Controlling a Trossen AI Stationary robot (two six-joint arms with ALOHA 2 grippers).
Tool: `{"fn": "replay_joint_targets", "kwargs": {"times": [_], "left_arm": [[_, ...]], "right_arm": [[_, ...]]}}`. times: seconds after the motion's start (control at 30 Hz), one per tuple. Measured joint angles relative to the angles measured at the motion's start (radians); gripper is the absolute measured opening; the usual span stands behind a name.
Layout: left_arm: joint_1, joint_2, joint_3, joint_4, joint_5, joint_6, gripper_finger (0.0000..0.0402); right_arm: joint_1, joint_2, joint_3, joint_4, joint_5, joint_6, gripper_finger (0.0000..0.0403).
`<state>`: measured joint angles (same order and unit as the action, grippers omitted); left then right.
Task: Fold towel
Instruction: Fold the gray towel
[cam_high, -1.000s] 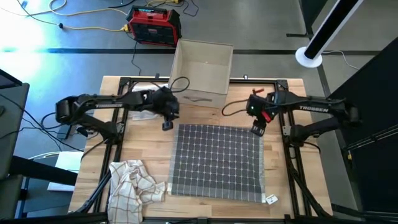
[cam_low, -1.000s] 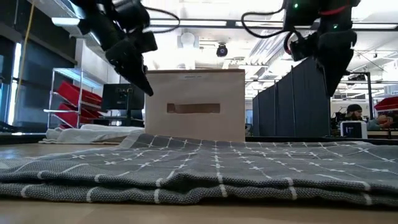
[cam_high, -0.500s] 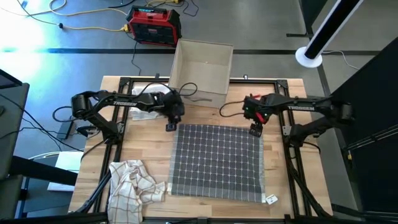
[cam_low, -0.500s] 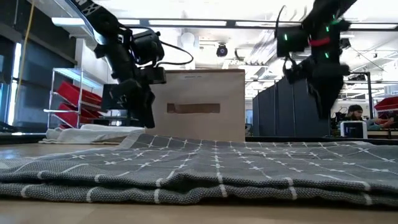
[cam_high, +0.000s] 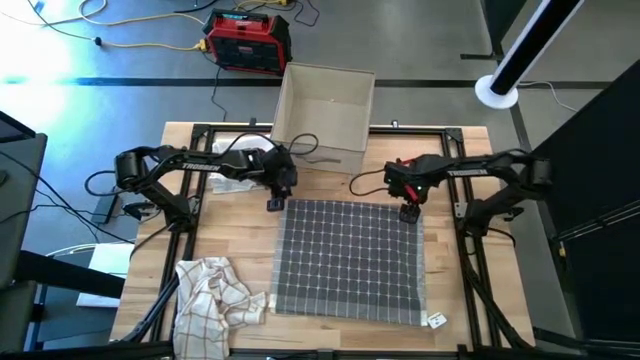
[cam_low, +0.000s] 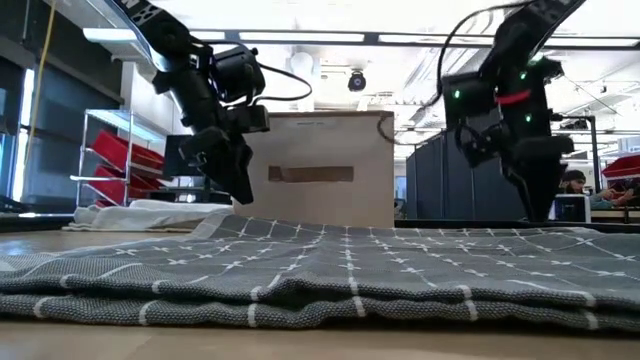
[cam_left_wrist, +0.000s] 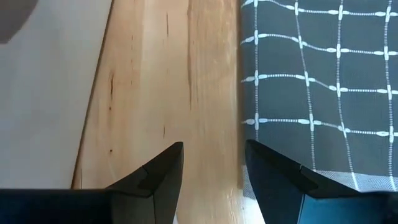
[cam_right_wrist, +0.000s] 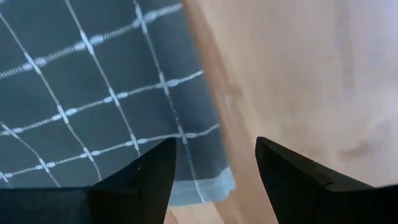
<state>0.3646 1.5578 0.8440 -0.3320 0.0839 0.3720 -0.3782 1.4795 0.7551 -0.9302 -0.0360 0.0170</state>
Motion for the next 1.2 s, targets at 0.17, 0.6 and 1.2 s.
{"fn": "replay_joint_targets", "kwargs": {"times": [0.17, 0.6, 1.2], "left_arm": [[-0.006, 0.000, 0.000, -0.007, 0.001, -0.001, 0.0166], [-0.080, 0.000, 0.000, -0.006, -0.031, 0.005, 0.0166], [-0.122, 0.058, 0.000, 0.022, -0.073, -0.171, 0.0166]], "right_arm": [[0.000, 0.105, 0.003, -0.001, 0.003, -0.008, 0.0208], [0.001, 0.135, 0.005, -0.012, 0.029, 0.001, 0.0014], [0.001, 0.099, 0.001, 0.054, 0.058, -0.041, 0.0001]]}}
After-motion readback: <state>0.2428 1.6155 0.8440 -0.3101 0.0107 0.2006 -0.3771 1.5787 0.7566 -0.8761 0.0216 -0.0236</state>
